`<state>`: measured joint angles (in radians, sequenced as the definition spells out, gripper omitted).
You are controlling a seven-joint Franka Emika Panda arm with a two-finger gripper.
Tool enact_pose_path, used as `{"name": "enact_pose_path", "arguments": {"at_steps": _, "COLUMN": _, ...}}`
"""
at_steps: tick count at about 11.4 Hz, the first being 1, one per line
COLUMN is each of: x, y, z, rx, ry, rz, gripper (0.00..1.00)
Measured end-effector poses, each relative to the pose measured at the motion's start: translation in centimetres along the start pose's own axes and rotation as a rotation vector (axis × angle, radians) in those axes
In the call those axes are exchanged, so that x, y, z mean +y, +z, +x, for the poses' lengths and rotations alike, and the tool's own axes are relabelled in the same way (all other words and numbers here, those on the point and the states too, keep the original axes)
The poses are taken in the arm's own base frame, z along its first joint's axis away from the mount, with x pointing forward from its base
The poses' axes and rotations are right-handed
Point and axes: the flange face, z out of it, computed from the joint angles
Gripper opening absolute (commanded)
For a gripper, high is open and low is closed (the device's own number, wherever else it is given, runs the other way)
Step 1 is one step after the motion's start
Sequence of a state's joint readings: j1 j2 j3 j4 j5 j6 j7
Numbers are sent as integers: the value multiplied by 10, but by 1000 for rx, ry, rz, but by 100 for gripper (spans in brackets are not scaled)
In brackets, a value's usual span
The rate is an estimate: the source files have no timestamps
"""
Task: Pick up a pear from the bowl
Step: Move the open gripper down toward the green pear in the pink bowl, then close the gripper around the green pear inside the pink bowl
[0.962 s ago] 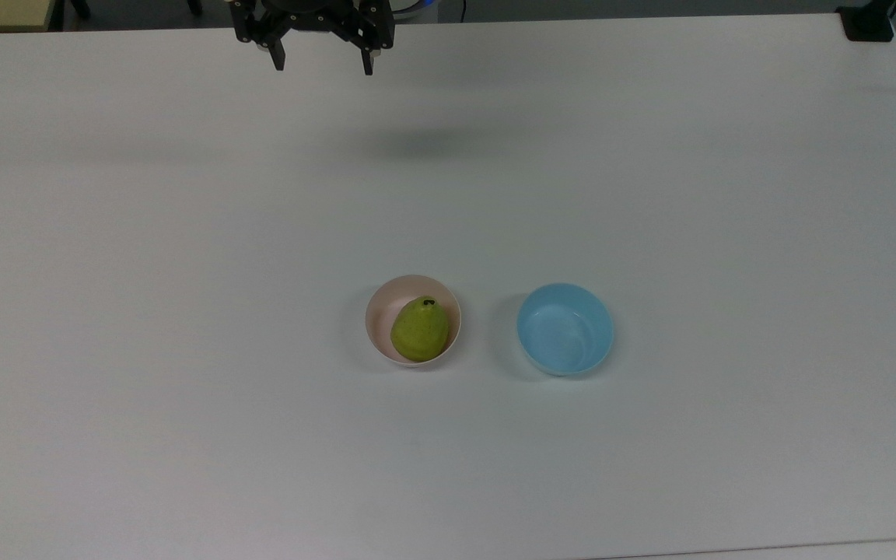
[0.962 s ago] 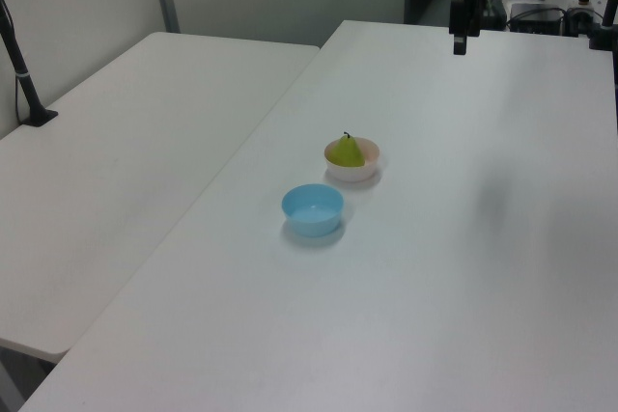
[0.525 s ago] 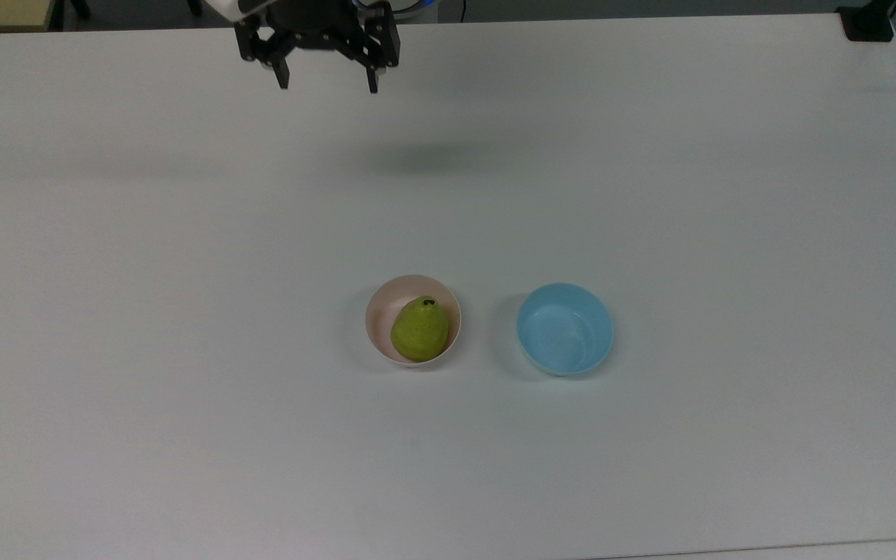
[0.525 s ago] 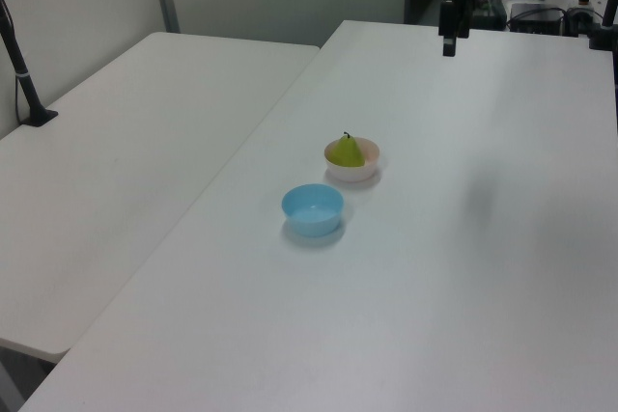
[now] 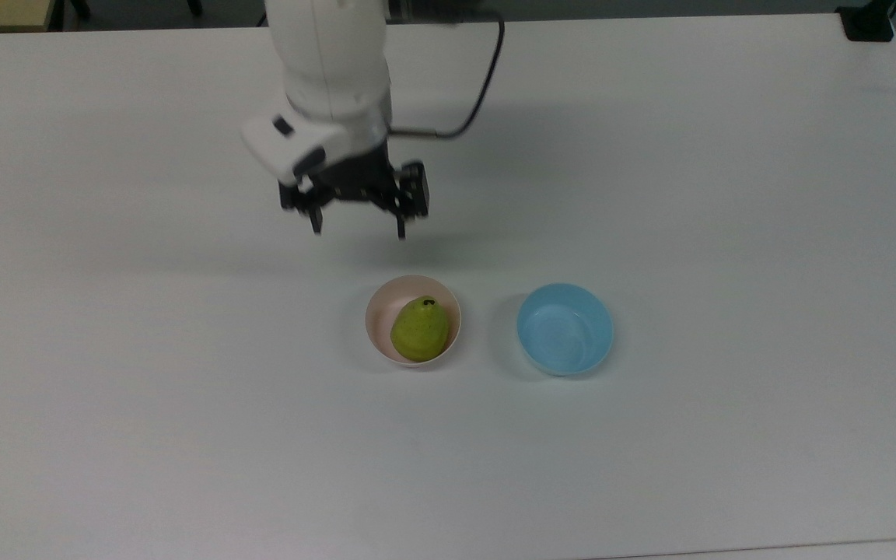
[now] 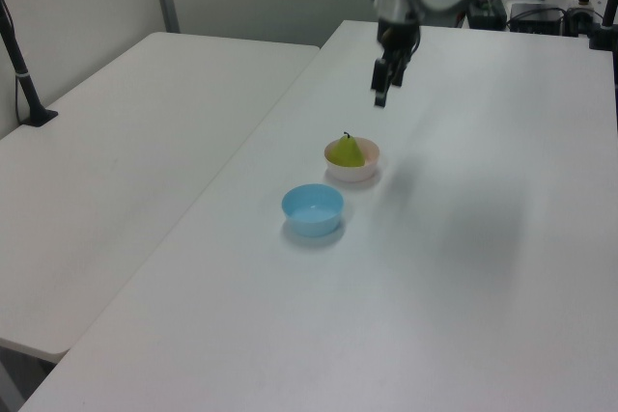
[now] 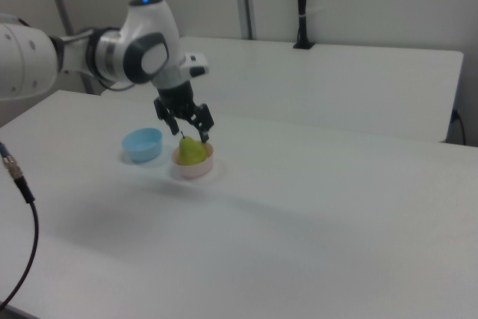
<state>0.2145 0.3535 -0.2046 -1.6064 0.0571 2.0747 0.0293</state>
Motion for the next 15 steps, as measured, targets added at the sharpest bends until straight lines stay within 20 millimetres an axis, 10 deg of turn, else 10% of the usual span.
{"name": "enact_pose_path", "arguments": {"at_steps": 3, "x": -34, "y": 65, "z": 17, "rx": 36, "ry": -21, "rz": -17, "gripper": 100}}
{"name": "enact_pose_path", "arguments": {"at_steps": 8, "x": -68, "y": 110, "z": 28, "rx": 81, "ry": -21, "rz": -23, "gripper": 96}}
{"name": "enact_pose_path", "arguments": {"at_steps": 12, "x": -69, "y": 115, "z": 31, "rx": 103, "ry": -23, "rz": -23, "gripper": 34}}
{"name": "enact_pose_path", "arguments": {"at_steps": 15, "x": -70, "y": 107, "z": 35, "rx": 119, "ry": -24, "rz": -20, "gripper": 31}}
